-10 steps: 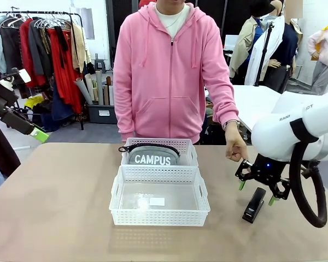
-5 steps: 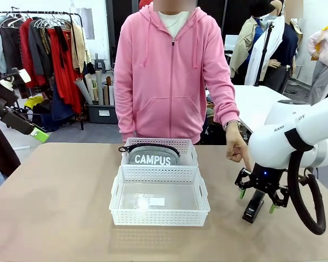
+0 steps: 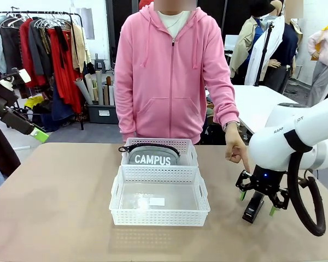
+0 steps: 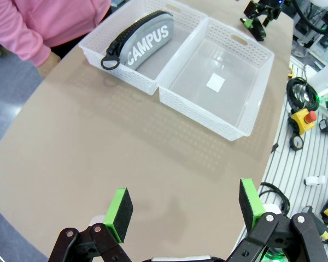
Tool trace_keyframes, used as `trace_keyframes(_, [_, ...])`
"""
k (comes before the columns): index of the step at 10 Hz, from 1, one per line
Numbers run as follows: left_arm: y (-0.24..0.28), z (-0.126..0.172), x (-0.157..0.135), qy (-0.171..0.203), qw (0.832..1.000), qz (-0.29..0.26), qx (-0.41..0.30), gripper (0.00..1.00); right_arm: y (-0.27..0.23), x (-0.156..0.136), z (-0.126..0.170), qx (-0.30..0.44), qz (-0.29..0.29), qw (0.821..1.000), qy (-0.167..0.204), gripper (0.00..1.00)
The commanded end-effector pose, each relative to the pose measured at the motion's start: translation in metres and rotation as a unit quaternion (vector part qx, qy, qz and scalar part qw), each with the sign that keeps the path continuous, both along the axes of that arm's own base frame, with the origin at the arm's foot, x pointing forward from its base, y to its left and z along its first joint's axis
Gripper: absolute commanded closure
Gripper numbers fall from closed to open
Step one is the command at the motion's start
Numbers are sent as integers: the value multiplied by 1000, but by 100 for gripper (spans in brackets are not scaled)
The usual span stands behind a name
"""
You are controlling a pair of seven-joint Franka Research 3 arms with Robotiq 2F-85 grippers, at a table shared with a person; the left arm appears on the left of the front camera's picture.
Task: Distribute items into two baskets.
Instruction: Pick up the Stapler that the person points to.
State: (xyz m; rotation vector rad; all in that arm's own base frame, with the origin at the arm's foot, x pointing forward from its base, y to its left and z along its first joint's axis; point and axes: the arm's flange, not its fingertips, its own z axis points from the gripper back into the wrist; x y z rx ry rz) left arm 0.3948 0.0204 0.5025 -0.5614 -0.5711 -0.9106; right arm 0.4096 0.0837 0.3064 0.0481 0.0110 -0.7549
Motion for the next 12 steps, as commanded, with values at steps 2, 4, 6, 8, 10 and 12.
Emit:
trace_keyframes(2, [1,0,-2,8,1000,3,3,0,1,-1,-1,-1,1,1000,3,0])
trace_keyframes(4, [1,0,-2,8,1000,3,3,0,1,-1,-1,-1,1,1000,3,0])
trace_keyframes(6, [1,0,-2,8,1000,3,3,0,1,-1,-1,-1,1,1000,3,0])
trace_keyframes(8, [1,0,-2,8,1000,3,3,0,1,-1,-1,-1,1,1000,3,0])
trace_keyframes(10, [1,0,-2,8,1000,3,3,0,1,0,0,2,1,1000,2,0])
trace_keyframes(12, [1,0,-2,8,1000,3,3,0,-1,-1,-4,7,0,1000,-7,15])
